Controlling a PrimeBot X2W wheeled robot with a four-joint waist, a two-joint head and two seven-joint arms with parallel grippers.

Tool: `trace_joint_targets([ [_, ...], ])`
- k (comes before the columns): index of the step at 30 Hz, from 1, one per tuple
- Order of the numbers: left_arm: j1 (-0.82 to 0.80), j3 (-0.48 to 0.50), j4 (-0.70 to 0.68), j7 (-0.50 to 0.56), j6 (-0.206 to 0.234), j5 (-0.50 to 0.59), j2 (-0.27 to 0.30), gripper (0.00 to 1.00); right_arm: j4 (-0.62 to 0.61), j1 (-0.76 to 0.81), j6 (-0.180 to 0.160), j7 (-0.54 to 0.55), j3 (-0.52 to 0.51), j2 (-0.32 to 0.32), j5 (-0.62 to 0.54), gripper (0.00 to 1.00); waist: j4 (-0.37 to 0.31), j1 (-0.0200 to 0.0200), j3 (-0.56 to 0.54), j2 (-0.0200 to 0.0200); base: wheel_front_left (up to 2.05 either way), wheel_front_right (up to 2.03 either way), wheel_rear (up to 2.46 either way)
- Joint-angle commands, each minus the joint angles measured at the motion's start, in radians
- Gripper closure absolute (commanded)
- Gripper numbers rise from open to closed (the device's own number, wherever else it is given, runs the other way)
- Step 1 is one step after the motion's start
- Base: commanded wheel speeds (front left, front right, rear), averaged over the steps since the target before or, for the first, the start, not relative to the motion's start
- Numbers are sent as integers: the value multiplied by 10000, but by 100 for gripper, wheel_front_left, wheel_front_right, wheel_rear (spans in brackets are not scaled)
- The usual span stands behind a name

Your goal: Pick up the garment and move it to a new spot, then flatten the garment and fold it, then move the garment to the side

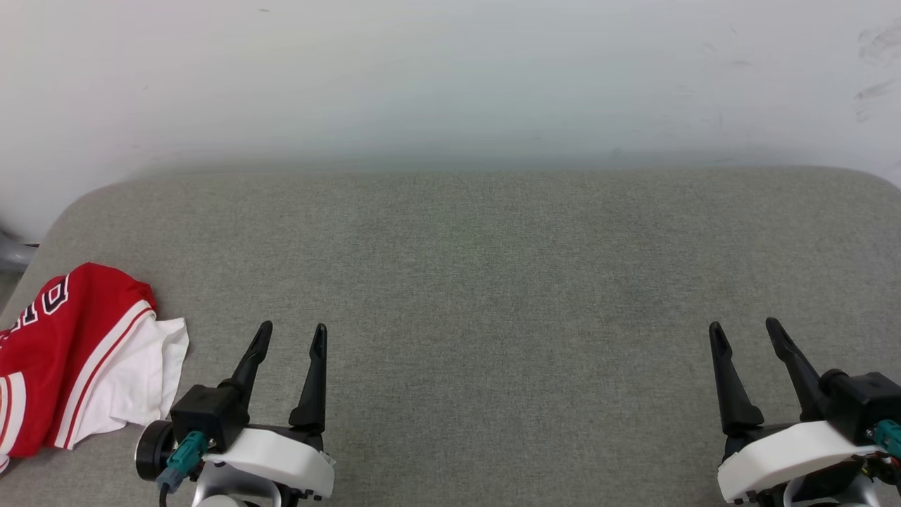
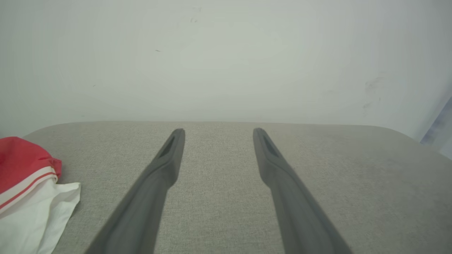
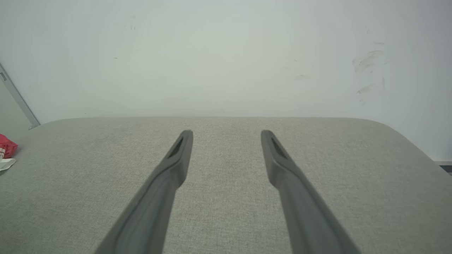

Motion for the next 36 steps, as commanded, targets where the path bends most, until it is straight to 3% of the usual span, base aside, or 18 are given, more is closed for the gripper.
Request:
trace_joint_targets([
  [1,-93,-9,3,-93,-22,191,-29,0,-76,72,-3,-83,-24,34,-125,0,5,0,-7,0,0,0,0],
  [16,-169,264,291,-244,-37,300,-137,0,-111,173,-3,-226,-101,36,-274,0,350,0,2,0,0,0,0],
  [32,-280,509,592,-243,-48,444,-119,0,-83,-26,-3,-160,675,32,-405,0,2354,0,-27,0,0,0,0],
  [33,-307,526,626,-243,-49,541,-80,0,-54,-98,-3,-144,864,31,-491,0,2778,0,-38,0,0,0,0],
  [36,-312,588,632,-244,-40,631,-40,0,-35,-160,-3,-149,986,30,-533,0,3187,0,-48,0,0,0,0],
])
